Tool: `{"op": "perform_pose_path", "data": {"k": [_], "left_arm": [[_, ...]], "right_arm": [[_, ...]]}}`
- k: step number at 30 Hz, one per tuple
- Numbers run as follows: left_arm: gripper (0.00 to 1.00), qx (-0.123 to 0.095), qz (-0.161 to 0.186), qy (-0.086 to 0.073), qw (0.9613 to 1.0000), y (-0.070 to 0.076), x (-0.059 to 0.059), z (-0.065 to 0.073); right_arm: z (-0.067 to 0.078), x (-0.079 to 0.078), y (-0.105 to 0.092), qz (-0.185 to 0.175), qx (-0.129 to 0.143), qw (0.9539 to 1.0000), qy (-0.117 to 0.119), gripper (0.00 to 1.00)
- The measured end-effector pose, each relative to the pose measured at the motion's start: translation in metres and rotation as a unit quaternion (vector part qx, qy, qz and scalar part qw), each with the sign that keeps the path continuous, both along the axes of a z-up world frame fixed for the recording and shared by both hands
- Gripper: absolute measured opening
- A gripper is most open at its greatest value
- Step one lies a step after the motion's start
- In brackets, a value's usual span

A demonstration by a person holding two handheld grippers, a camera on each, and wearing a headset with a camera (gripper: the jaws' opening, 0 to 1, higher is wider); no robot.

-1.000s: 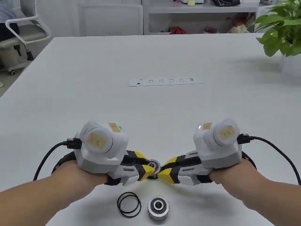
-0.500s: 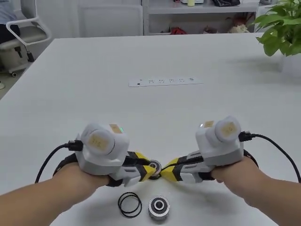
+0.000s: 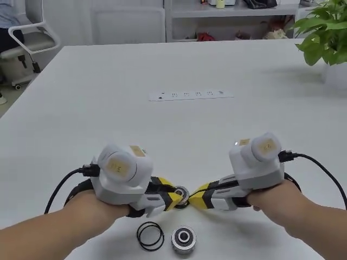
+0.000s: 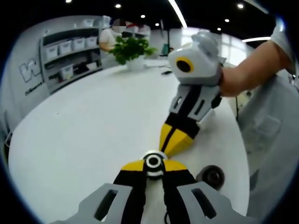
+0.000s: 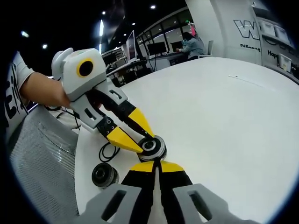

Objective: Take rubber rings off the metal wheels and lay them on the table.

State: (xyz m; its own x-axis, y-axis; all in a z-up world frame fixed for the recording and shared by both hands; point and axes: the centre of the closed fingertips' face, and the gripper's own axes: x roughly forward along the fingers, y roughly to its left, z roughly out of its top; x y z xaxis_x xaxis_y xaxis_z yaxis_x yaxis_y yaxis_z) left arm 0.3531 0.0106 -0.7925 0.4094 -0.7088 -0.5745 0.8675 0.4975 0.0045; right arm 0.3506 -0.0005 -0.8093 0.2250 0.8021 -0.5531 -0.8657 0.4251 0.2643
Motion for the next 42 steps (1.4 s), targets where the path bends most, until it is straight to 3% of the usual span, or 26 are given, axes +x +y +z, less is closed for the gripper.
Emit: {"op": "perform_pose_path", "data": {"k": [10, 18, 42], "left_arm": [[0.13, 0.002, -0.003, -0.001, 1.0, -0.002, -0.0003, -0.0003], [0.13, 0.003, -0.005, -0.002, 1.0, -0.0032, -0.0004, 0.0], [0.13, 0.007, -0.006, -0.005, 0.9999, -0.0052, -0.0003, -0.0002]], "right_arm": [[0.0, 0.0011, -0.0031, -0.005, 0.001, 1.0, 0.005, 0.0], [-0.0002, 0.0022, -0.0053, -0.021, 0.011, 0.9995, 0.023, 0.0], [0.0011, 0.0019, -0.0078, -0.029, 0.013, 0.999, 0.033, 0.0]]}}
